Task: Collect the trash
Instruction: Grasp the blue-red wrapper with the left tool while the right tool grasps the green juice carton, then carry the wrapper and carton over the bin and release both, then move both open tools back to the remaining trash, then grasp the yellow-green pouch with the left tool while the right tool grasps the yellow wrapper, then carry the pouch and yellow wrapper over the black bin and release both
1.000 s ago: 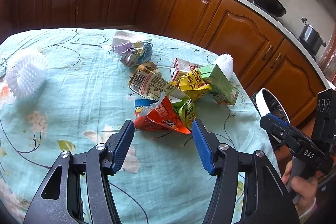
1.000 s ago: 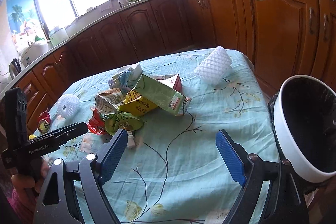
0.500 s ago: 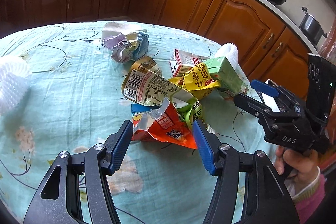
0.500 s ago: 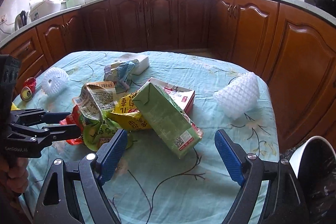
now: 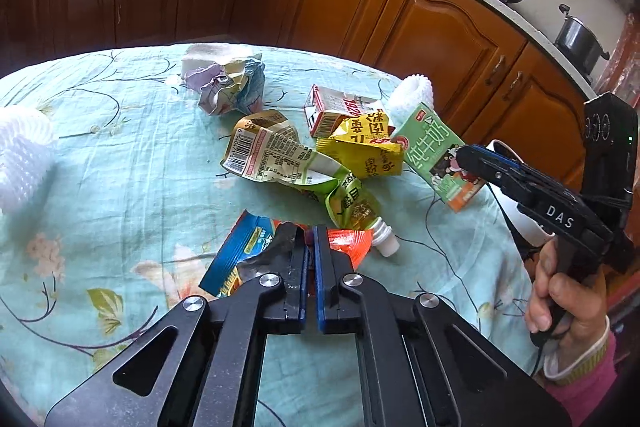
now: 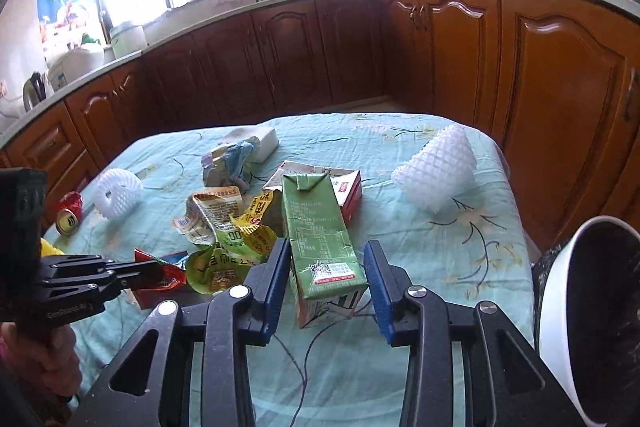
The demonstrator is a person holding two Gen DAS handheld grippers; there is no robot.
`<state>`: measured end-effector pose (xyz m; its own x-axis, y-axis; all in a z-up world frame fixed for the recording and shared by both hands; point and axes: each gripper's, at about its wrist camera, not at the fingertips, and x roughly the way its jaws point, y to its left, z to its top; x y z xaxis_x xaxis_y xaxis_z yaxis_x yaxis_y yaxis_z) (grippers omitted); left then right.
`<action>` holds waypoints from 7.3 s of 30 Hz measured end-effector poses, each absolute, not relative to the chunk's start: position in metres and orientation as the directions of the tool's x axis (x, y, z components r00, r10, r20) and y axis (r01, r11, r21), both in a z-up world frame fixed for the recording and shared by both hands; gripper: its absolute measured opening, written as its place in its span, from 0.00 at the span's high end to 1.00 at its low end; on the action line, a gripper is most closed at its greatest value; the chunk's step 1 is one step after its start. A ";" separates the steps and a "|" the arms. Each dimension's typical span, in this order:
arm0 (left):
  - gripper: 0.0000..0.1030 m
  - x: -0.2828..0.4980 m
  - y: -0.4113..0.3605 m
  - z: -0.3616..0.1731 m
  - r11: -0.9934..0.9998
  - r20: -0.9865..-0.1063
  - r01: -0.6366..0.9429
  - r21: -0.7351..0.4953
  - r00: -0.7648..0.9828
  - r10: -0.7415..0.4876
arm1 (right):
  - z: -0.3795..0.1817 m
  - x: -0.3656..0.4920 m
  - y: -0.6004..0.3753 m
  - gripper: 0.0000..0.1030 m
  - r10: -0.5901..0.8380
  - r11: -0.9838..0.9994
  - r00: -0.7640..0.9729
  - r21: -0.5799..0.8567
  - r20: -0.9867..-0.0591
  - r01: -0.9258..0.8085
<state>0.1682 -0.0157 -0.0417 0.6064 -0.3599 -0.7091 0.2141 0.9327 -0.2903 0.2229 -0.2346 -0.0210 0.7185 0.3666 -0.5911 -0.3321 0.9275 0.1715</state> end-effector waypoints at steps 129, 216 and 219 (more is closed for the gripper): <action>0.54 0.165 -0.046 -0.029 0.887 -0.666 0.183 -0.423 0.602 -0.442 | -0.043 0.157 -0.312 0.15 0.356 0.890 0.730 0.450 -0.583 -0.075; 0.94 0.156 -0.204 0.040 0.757 -0.569 0.529 -0.384 0.510 -0.645 | -0.005 0.118 -0.418 1.00 0.266 0.863 0.816 0.504 -0.513 0.035; 0.94 0.156 -0.212 0.043 0.749 -0.566 0.542 -0.380 0.504 -0.652 | -0.006 0.117 -0.426 1.00 0.260 0.859 0.819 0.509 -0.512 0.046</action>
